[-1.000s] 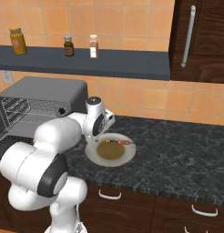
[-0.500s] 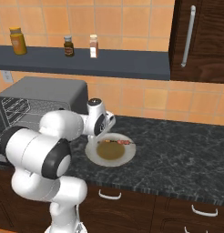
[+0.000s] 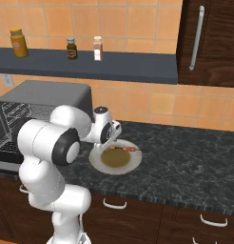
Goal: Pick up the kebab skewer and baguette bread, and place them inside the toaster oven. Close the toaster oven door and start by setting the timer.
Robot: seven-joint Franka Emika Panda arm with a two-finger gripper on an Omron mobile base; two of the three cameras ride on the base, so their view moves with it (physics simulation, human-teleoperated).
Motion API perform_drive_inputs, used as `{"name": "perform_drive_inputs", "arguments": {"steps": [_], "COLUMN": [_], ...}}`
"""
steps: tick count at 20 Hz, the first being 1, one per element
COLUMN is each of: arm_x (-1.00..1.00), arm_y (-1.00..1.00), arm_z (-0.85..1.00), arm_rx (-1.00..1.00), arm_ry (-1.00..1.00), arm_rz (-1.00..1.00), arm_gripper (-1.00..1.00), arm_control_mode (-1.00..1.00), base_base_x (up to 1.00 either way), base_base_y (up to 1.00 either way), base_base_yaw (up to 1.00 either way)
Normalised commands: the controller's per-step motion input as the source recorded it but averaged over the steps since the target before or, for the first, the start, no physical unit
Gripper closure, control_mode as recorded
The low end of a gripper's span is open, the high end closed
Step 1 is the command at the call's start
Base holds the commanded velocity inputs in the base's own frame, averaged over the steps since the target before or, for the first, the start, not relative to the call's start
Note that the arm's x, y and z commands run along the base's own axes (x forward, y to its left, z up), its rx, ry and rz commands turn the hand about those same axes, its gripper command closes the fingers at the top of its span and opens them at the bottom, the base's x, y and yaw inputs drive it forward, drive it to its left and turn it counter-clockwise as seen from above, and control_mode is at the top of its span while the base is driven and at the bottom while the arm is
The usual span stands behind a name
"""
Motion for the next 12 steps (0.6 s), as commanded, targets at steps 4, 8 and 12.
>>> {"name": "perform_drive_inputs", "arguments": {"steps": [4, 8, 12], "arm_x": [0.25, 0.11, 0.03], "arm_y": [0.0, -0.11, -0.32], "arm_z": [-0.24, -0.14, -0.23], "arm_rx": [0.0, 0.0, 0.0], "arm_ry": [0.17, 0.08, 0.0], "arm_rz": [0.0, 0.0, 0.0], "arm_gripper": [-1.0, -1.0, -1.0], "arm_control_mode": [-1.0, -1.0, -1.0], "base_base_x": [0.0, 0.0, 0.0], "base_base_y": [0.0, 0.0, 0.0], "base_base_yaw": [0.0, 0.0, 0.0]}}
